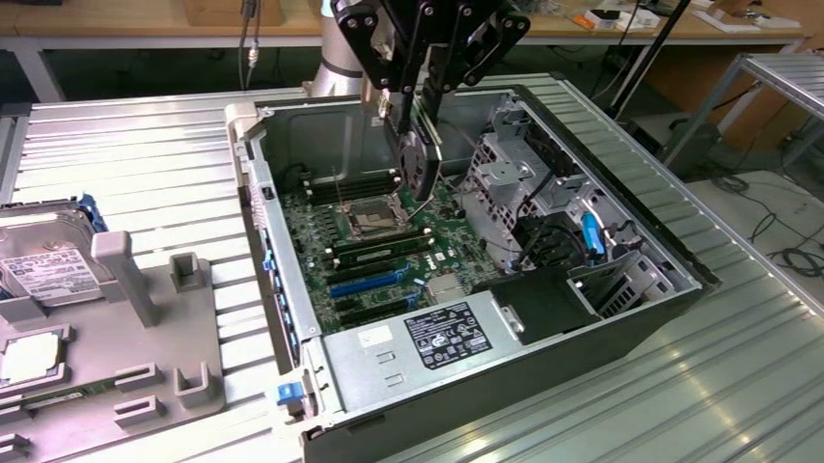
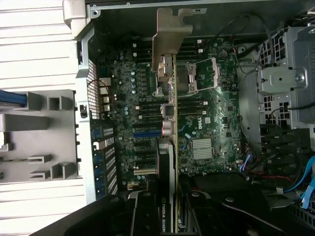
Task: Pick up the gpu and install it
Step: 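Insert the gpu into the slot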
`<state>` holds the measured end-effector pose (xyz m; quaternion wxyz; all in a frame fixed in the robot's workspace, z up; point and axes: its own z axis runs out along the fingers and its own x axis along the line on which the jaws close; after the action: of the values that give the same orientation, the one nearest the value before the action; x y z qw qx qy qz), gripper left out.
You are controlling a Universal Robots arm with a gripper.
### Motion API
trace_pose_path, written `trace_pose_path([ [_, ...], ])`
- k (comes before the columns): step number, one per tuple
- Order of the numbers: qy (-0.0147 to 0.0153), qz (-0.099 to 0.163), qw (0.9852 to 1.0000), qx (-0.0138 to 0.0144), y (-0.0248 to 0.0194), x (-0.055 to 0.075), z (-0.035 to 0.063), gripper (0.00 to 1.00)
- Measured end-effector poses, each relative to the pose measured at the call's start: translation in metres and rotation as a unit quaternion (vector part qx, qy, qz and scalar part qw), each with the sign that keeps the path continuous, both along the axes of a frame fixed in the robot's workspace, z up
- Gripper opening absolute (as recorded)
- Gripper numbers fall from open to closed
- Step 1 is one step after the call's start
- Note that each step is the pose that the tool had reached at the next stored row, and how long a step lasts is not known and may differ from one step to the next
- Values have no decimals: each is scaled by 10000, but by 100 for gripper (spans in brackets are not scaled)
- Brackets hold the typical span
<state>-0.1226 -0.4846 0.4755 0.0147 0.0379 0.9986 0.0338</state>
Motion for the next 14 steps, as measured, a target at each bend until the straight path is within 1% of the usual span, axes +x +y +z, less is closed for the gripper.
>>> trace_pose_path([
  [3,0,54,10000,0,0,-1,0,27],
  [8,0,262,9997,0,0,2,1,27],
  [9,0,491,9988,0,0,4,0,27],
  [10,0,551,9985,0,0,5,0,27],
  [14,0,849,9964,0,0,6,0,27],
])
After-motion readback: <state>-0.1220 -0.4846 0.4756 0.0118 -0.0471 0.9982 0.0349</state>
